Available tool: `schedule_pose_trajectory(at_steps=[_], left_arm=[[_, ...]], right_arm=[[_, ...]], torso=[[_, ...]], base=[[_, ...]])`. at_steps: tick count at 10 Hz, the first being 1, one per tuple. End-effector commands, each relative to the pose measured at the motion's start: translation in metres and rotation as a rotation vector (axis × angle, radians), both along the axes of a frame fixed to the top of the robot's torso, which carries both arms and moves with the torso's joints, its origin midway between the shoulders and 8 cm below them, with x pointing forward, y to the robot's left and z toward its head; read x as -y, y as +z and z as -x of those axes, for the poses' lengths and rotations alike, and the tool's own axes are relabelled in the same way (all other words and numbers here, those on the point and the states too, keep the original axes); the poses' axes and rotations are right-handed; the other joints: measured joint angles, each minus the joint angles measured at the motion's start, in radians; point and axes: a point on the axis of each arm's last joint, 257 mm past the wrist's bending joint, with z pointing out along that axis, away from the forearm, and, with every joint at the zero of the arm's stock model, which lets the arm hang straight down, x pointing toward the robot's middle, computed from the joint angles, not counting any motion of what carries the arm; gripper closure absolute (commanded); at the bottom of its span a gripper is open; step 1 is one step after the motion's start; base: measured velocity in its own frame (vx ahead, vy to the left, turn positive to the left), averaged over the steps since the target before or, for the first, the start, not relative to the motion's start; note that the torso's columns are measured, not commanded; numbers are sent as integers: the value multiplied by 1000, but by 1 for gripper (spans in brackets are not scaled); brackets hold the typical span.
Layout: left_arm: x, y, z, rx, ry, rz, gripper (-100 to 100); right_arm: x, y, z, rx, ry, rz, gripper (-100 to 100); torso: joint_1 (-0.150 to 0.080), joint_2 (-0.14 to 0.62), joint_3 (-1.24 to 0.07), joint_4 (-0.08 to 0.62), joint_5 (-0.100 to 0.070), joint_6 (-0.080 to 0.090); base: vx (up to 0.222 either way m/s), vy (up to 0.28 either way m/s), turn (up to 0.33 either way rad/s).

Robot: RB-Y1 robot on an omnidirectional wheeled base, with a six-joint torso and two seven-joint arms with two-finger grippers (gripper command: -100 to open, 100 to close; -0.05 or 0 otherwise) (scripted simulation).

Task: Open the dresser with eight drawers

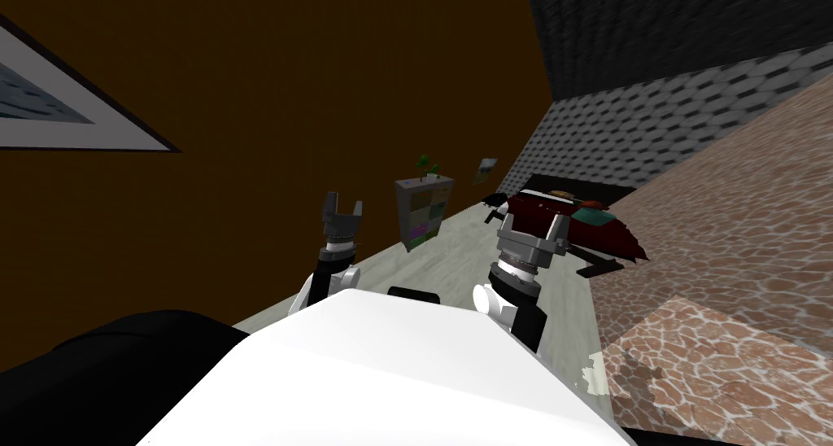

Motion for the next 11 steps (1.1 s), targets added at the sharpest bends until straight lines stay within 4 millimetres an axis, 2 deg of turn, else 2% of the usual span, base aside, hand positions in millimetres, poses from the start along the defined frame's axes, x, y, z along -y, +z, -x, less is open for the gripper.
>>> schedule_pose_trajectory(at_steps=[1, 9, 10, 11], left_arm=[[0, 0, 0, 0, 0, 0, 0], [0, 0, 0, 0, 0, 0, 0], [2, -4, -3, -12, -11, -22, -100], [3, -8, -6, -23, -17, -37, -100]], right_arm=[[0, 0, 0, 0, 0, 0, 0], [0, 0, 0, 0, 0, 0, 0], [0, 0, 0, 0, 0, 0, 0], [0, 0, 0, 0, 0, 0, 0]], torso=[[0, 41, -82, 41, 0, 0], [0, 618, -1234, 617, 0, 0], [0, 691, -1382, 691, 0, 0], [-1, 724, -1452, 724, 0, 0]], base=[[0, 0, 0], [0, 0, 0], [26, -18, 17], [47, -45, 30]])
